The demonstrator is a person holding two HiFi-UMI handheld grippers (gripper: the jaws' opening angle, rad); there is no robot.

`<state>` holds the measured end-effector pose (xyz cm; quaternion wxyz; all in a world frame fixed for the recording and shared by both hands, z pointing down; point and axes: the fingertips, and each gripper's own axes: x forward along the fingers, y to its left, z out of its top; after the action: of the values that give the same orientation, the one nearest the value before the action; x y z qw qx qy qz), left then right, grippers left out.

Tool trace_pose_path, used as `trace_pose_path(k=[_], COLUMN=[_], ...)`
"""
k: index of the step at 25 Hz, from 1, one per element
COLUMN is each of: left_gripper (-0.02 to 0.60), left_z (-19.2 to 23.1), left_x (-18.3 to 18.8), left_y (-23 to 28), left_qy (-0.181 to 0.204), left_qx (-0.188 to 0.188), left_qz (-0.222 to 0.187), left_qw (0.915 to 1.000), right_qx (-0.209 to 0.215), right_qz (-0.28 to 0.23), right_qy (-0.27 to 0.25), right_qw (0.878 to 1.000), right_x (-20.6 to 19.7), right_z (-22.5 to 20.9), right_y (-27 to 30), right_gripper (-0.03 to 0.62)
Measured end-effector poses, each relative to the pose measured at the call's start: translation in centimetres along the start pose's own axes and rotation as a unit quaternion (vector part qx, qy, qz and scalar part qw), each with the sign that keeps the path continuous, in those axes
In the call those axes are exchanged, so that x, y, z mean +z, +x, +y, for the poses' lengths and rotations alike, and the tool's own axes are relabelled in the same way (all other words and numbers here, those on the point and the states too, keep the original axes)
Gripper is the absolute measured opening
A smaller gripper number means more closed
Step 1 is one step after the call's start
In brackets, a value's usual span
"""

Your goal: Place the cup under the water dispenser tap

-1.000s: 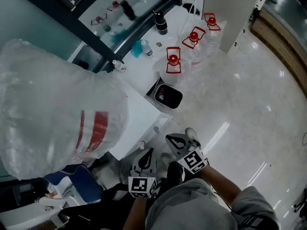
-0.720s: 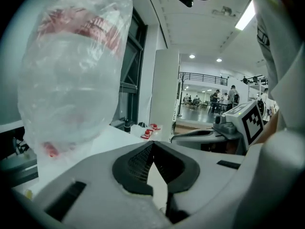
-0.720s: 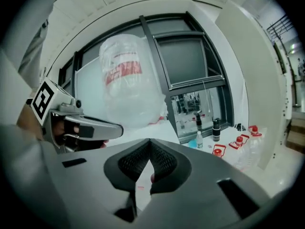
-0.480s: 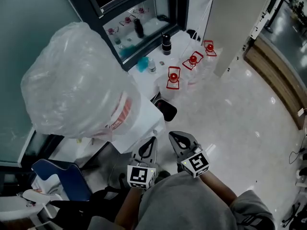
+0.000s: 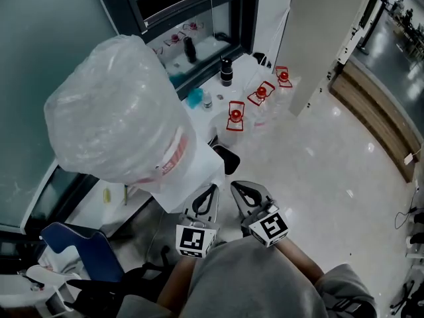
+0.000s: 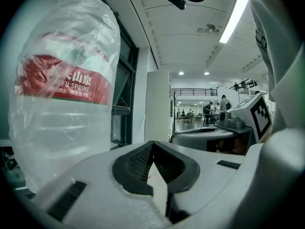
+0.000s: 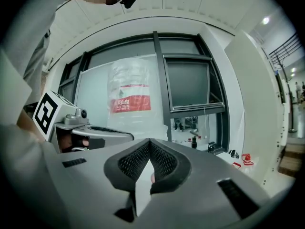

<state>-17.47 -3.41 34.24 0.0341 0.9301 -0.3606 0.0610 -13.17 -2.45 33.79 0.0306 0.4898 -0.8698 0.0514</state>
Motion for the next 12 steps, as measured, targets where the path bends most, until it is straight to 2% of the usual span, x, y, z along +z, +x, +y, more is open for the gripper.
trace_pose_path(k=[12], left_gripper=[0.011], left_z=[0.79], left_x=[0.15], left_y=[-0.23], left_qy=[-0.002], left_qx=[0.0], left_qz=[-0.008], left_qw=[1.0], right_qx=[-0.015], right_qz=[-0.002], right_qy=[-0.004], right_qw=[1.0], right_x=[0.19], right_z=[0.01], right_y=[0.1], right_gripper=[0.01])
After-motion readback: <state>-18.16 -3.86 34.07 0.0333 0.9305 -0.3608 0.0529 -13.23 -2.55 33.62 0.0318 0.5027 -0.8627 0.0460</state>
